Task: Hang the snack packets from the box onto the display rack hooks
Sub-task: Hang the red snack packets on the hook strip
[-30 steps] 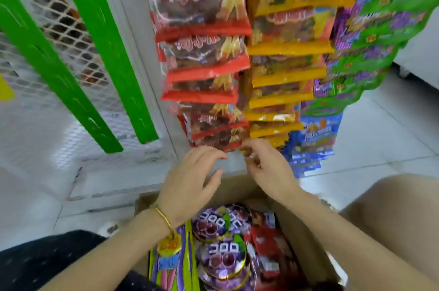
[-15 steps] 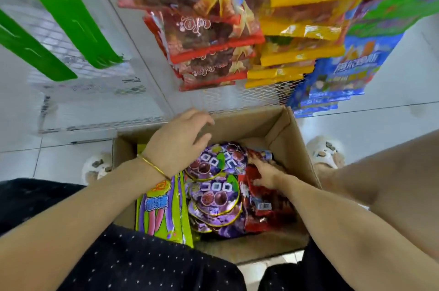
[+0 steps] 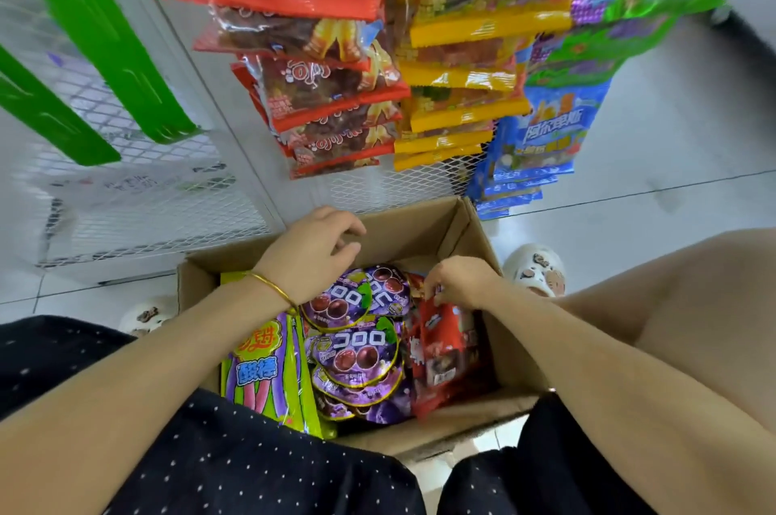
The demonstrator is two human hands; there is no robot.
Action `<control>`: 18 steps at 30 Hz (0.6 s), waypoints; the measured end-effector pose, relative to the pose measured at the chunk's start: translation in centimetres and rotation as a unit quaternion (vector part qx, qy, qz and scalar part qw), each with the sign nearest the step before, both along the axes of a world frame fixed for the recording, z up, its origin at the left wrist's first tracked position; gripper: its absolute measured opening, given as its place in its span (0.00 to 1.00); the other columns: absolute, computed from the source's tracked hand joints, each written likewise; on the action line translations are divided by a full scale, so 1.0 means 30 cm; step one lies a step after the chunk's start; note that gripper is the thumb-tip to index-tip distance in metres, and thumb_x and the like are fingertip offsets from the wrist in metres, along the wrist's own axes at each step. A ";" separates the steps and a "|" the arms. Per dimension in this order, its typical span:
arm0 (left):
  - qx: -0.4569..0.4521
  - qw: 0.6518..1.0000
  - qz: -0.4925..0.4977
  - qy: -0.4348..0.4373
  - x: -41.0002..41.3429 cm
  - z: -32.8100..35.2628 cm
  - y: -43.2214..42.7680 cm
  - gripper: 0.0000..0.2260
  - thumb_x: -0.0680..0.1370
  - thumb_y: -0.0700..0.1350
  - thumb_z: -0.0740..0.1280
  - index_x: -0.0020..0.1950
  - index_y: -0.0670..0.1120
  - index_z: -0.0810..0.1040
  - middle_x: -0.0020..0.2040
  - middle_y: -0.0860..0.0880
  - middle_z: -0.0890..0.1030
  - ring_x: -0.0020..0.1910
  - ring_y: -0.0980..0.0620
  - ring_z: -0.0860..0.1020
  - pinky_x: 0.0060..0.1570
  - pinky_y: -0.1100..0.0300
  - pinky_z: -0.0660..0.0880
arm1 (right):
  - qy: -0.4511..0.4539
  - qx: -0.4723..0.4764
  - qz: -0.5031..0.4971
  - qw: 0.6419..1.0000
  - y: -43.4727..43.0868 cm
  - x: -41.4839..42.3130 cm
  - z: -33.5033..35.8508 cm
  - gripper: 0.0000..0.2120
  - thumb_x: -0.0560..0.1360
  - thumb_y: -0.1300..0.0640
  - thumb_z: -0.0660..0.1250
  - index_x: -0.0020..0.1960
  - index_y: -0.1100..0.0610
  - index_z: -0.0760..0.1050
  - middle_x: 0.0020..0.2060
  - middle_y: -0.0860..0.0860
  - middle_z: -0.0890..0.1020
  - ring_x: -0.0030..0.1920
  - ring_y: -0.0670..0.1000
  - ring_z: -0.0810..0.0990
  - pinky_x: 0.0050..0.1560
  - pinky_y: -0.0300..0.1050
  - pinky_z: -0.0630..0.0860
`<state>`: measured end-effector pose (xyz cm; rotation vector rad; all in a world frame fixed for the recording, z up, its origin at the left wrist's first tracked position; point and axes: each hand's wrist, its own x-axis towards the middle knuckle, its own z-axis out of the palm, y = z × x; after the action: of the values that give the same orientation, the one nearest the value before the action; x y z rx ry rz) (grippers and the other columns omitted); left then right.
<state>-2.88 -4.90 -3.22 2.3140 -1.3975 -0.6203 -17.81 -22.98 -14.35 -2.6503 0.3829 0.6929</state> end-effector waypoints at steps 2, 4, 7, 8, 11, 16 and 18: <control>-0.005 1.000 -0.003 0.003 -0.006 0.007 0.001 0.10 0.79 0.45 0.61 0.59 0.48 0.74 0.57 0.52 0.73 0.48 0.58 0.75 0.43 0.72 0.64 | -0.021 0.051 -0.001 0.998 0.002 0.003 0.074 0.10 0.74 0.59 0.67 0.53 0.57 0.81 0.53 0.52 0.82 0.53 0.53 0.79 0.51 0.44 0.73; -0.013 1.000 -0.007 0.005 -0.012 0.015 0.003 0.10 0.79 0.45 0.61 0.59 0.49 0.74 0.57 0.52 0.72 0.48 0.60 0.74 0.40 0.75 0.64 | -0.039 0.095 0.006 0.995 0.006 0.003 0.148 0.09 0.72 0.63 0.68 0.52 0.62 0.81 0.50 0.55 0.82 0.50 0.54 0.79 0.48 0.39 0.71; -0.022 1.000 -0.007 0.017 -0.016 0.023 0.008 0.10 0.79 0.44 0.61 0.60 0.49 0.73 0.59 0.52 0.72 0.49 0.59 0.74 0.41 0.75 0.64 | -0.087 0.126 0.002 0.988 0.021 0.005 0.244 0.09 0.70 0.66 0.69 0.49 0.63 0.82 0.46 0.54 0.83 0.46 0.49 0.78 0.44 0.33 0.67; -0.025 0.999 -0.004 0.023 -0.015 0.026 0.009 0.11 0.79 0.44 0.61 0.60 0.49 0.73 0.59 0.52 0.72 0.50 0.59 0.74 0.43 0.74 0.64 | -0.103 0.135 -0.003 0.985 0.026 0.008 0.274 0.08 0.69 0.66 0.69 0.48 0.63 0.82 0.44 0.52 0.82 0.45 0.48 0.78 0.44 0.32 0.68; -0.037 0.998 0.005 0.046 -0.016 0.036 0.013 0.15 0.78 0.43 0.63 0.64 0.49 0.71 0.63 0.50 0.70 0.52 0.59 0.73 0.50 0.70 0.66 | -0.146 0.169 -0.011 0.975 0.035 0.019 0.346 0.05 0.66 0.67 0.70 0.42 0.62 0.80 0.38 0.45 0.76 0.39 0.42 0.74 0.41 0.26 0.67; -0.052 0.990 0.033 0.123 0.000 0.034 0.014 0.31 0.75 0.47 0.68 0.75 0.49 0.58 0.73 0.47 0.63 0.69 0.52 0.65 0.66 0.55 0.67 | -0.174 0.288 -0.017 0.941 0.070 0.046 0.455 0.07 0.63 0.66 0.64 0.33 0.54 0.75 0.42 0.51 0.79 0.42 0.40 0.75 0.46 0.29 0.69; -0.052 0.980 0.054 0.184 0.007 0.039 0.010 0.33 0.75 0.47 0.68 0.75 0.46 0.55 0.74 0.47 0.61 0.72 0.51 0.62 0.70 0.56 0.62 | -0.157 0.346 -0.015 0.925 0.077 0.060 0.492 0.10 0.65 0.68 0.62 0.34 0.55 0.75 0.48 0.52 0.81 0.49 0.42 0.78 0.51 0.32 0.71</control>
<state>-2.66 -4.59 -2.06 2.0468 -1.0983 -0.8677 -16.02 -20.66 0.42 -2.0171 0.0613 0.2970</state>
